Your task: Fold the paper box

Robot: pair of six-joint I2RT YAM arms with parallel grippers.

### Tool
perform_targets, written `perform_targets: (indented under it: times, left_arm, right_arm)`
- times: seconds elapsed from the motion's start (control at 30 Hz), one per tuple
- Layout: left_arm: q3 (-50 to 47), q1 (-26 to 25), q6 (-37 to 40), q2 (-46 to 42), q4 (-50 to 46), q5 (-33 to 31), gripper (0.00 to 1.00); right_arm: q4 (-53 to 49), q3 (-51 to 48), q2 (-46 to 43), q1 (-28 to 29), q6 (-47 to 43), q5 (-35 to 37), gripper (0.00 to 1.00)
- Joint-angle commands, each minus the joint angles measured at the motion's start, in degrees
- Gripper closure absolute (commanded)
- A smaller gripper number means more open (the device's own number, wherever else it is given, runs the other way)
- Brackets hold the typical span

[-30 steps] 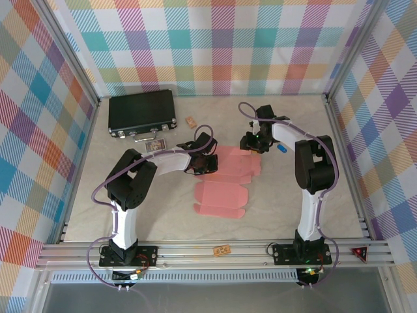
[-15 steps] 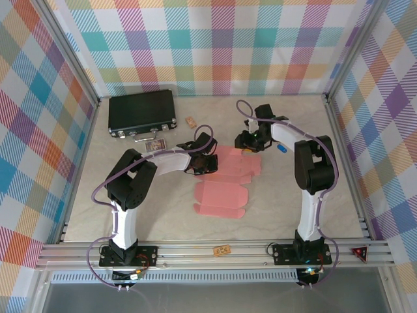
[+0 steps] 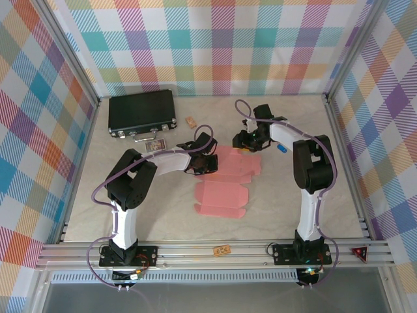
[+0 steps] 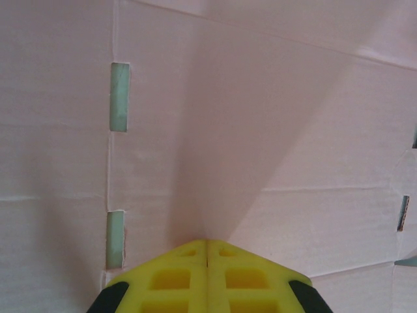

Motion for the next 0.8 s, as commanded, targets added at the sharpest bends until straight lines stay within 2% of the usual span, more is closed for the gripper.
perform_targets:
  times: [0.0,0.17,0.33,0.57,0.77]
  left_arm:
    - [-0.5,-0.8,1.0,0.9,-4.0,1.7,1.0]
    - [2.9,-0.7,2.1,-2.3,-5.8,3.0,1.0]
    - [2.0,-0.8,2.6,-8.8,-6.6,1.4,0.75]
    - [-7.3,-0.5,2.7,-20.0,-8.5,-6.1,0.63]
    - [-16.0,1.3,2.4,-25.7,-8.8,-8.9,0.56]
  right_arm:
    - [-0.3,0.6,-4.6,0.4,0.4,2.3,0.56]
    - [-1.4,-2.0,-10.8,0.4,0.5,4.3,0.56]
    - [-0.9,-8.1,-17.3,0.6,1.8,4.0,0.56]
    - [-0.9,-16.5,-23.3,4.1,2.4,4.4,0.56]
    - [0.5,-22.1,-25.0,8.6,4.5,6.0,0.59]
